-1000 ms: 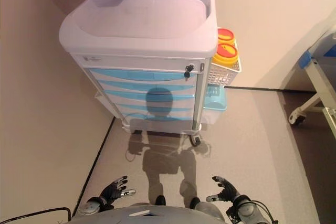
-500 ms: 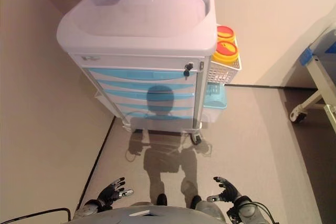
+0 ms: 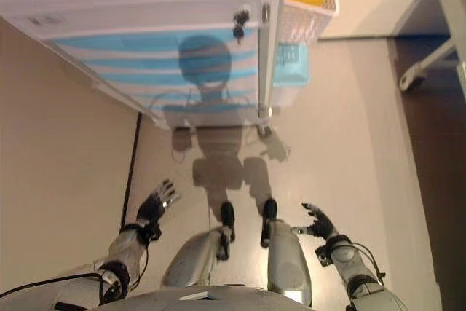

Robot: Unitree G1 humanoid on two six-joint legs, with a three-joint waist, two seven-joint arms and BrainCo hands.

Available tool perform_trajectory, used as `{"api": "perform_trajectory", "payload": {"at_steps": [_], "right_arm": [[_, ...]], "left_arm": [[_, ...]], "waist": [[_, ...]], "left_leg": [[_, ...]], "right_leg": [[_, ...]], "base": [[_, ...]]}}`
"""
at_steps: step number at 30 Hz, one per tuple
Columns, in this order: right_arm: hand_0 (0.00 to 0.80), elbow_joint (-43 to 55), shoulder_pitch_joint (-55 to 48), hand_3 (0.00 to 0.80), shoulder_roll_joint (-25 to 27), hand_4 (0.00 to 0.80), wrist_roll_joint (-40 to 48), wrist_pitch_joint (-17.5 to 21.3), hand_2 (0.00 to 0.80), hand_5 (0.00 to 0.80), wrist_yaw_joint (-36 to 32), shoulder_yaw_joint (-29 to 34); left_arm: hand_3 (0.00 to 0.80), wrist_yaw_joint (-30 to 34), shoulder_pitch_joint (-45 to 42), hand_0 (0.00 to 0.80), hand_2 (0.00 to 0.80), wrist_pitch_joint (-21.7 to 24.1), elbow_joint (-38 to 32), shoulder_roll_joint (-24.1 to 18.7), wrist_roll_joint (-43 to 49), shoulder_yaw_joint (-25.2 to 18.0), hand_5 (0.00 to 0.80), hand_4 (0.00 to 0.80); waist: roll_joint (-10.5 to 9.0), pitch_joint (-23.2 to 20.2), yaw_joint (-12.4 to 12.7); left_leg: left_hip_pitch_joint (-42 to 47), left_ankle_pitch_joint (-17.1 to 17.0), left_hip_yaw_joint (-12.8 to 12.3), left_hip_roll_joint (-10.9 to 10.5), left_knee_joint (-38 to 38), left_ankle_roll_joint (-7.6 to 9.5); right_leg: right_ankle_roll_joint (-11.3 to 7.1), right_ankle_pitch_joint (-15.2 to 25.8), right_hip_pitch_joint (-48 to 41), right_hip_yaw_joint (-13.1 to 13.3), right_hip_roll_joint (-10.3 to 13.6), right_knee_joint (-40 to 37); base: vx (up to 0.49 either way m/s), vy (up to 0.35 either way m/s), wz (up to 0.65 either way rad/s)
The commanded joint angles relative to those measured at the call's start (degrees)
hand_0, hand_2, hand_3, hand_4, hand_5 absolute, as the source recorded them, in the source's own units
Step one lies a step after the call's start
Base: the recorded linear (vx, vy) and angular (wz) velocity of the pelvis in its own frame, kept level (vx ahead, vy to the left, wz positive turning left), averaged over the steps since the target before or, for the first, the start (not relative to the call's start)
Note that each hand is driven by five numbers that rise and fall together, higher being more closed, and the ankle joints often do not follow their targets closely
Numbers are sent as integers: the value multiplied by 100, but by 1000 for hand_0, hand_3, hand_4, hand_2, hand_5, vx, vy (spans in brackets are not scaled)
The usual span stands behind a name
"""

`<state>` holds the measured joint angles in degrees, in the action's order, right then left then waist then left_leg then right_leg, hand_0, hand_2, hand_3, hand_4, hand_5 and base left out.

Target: Open the drawer and pick up the medicine

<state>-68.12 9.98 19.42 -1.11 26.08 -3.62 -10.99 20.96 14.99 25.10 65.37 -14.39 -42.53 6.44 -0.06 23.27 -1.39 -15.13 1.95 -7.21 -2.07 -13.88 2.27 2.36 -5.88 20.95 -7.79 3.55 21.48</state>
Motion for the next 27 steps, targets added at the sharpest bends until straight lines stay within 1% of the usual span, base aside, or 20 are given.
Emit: {"api": "perform_trajectory", "payload": {"at_steps": [1, 3, 4, 7, 11, 14, 19, 23, 25, 27], "right_arm": [[0, 537, -84, 0, 93, 0, 409, 139, 0, 0, 212, -163], [0, 713, -25, 0, 118, 0, 505, 55, 0, 0, 299, -195], [0, 797, -13, 0, 134, 0, 541, 15, 0, 0, 315, -204], [0, 1131, -22, 0, 179, 0, 583, -125, 0, 0, 317, -250], [0, 1561, -116, 0, 254, 0, 669, -306, 0, 0, 364, -341], [0, 1795, -219, 0, 290, 0, 710, -405, 0, 0, 385, -398], [0, 2081, -347, 0, 344, 0, 820, -508, 0, 0, 419, -540], [0, 2181, -461, 0, 369, 0, 923, -465, 0, 0, 465, -663], [0, 2176, -505, 0, 381, 0, 971, -408, 0, 0, 479, -737], [0, 2146, -524, 0, 395, 0, 1023, -359, 0, 0, 490, -783]], "left_arm": [[0, 216, -9, 0, 0, 181, -645, 11, -913, -194, 0, 0], [0, 246, 122, 0, 0, 153, -965, 17, -1270, -189, 0, 0], [0, 316, 185, 0, 0, 116, -1137, 15, -1548, -192, 0, 0], [0, 470, 317, 0, 0, 151, -1662, -22, -2246, -207, 0, 0], [0, 876, 551, 0, 0, 48, -2120, -196, -3206, -419, 0, 0], [0, 1101, 779, 0, 0, 13, -2371, -363, -3751, -578, 0, 0], [0, 1175, 1457, 0, 0, -218, -2514, -865, -4615, -906, 0, 0], [0, 855, 2179, 0, 0, -293, -2443, -1344, -4994, -1041, 0, 0], [0, 575, 2652, 0, 0, -245, -2298, -1635, -5057, -1023, 0, 0], [0, 408, 3018, 0, 0, -192, -2173, -1839, -5128, -969, 0, 0]], "waist": [[-8, -40, -65], [-32, 36, -85], [-44, 77, -100], [-144, 193, -163], [-299, 322, -245], [-415, 382, -319], [-589, 403, -453], [-689, 387, -577], [-737, 374, -653], [-759, 372, -703]], "left_leg": [[-499, 616, -176, -101, -584, 350], [-753, 628, -243, -60, -702, 363], [-805, 782, -221, -49, -789, 341], [-1074, 806, -256, -12, -918, 344], [-1392, 858, -284, 15, -1135, 329], [-1552, 921, -280, 28, -1304, 314], [-1789, 1070, -293, 73, -1654, 288], [-1973, 1198, -282, 145, -1961, 293], [-2072, 1282, -288, 180, -2150, 293], [-2177, 1339, -297, 205, -2305, 281]], "right_leg": [[-380, -110, 413, 121, 100, 311], [-390, -81, 697, 169, 54, 419], [-440, -207, 766, 215, 16, 522], [-451, -106, 1027, 287, -108, 524], [-446, 44, 1252, 368, -243, 434], [-438, 141, 1347, 445, -325, 359], [-397, 254, 1429, 574, -406, 250], [-375, 298, 1528, 667, -437, 261], [-365, 333, 1565, 715, -439, 248], [-358, 356, 1614, 749, -440, 244]], "base": [[-90, 83, -21], [-42, 82, -18], [30, 68, -14], [-4, 48, -20], [-9, 9, -22], [21, -5, -26], [33, -14, -14], [47, -8, -15], [50, -5, -22], [49, 3, -12]]}}
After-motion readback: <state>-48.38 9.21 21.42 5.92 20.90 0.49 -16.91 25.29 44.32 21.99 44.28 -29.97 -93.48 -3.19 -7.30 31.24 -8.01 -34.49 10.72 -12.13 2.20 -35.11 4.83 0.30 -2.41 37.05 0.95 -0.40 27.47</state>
